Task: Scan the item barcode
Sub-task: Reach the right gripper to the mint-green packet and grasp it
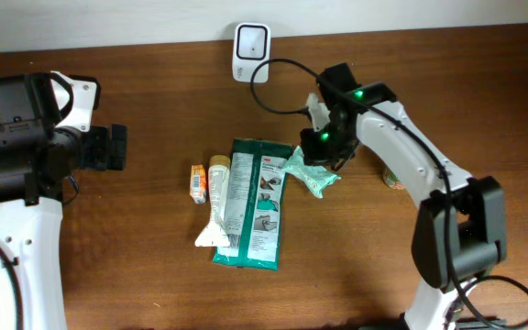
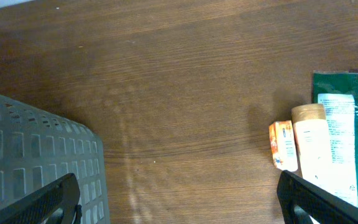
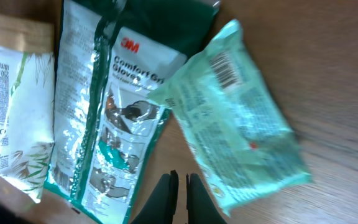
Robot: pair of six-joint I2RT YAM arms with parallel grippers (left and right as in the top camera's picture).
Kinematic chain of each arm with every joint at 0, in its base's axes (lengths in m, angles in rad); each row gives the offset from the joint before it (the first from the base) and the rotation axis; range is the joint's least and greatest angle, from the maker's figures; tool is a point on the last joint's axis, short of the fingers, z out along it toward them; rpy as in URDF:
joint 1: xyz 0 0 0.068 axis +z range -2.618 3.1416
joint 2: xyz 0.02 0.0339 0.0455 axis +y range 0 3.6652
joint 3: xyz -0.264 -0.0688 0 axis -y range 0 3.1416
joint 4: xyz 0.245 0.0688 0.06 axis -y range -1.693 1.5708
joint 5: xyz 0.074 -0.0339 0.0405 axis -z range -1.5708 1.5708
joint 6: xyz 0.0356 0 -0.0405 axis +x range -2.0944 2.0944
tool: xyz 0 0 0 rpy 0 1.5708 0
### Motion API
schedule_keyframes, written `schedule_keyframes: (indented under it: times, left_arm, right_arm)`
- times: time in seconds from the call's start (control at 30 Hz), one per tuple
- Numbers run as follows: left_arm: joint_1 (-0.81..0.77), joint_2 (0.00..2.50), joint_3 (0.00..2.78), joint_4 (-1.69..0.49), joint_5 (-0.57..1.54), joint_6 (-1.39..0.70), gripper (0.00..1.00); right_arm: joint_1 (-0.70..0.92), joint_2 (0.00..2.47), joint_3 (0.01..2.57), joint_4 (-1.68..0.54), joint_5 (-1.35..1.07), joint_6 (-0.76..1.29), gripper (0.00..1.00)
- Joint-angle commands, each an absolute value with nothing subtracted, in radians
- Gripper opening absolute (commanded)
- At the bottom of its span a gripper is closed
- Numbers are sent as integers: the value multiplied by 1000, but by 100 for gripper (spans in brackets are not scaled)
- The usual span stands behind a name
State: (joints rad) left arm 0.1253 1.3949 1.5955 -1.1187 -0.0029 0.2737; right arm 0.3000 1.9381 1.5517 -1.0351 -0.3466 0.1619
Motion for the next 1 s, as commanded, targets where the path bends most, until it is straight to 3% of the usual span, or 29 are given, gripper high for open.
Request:
schedule_keyframes:
  times: [0.0,0.3,0.5,0.73,0.8,0.87,0.97]
  left_arm:
    - [127,1382,1605,-1119,8,289,99]
    - [127,1382,1605,-1118,8,289,99]
    - [127,1382,1605,-1119,8,289,99]
    - [127,1382,1605,-1119,8,289,99]
    - [127,1382,1605,-1119,8,289,99]
    - [127,1382,1605,-1119,8,289,99]
    - [127,1382,1605,-1119,8,289,99]
  right_arm:
    - [340,1980,1542,-1036,-393,179,4]
    - [339,1974,1544,-1078,-390,192,4]
    - [340,1983,1542,-1042,-231,200,4]
    - [356,2154,1537,-1036,-234,200,5]
    - [353,2199,1536,-1032,-235,200,11]
    - [351,2186,1552,-1024,-244,200,26]
    - [337,2090,1713,-1111,-257,179,40]
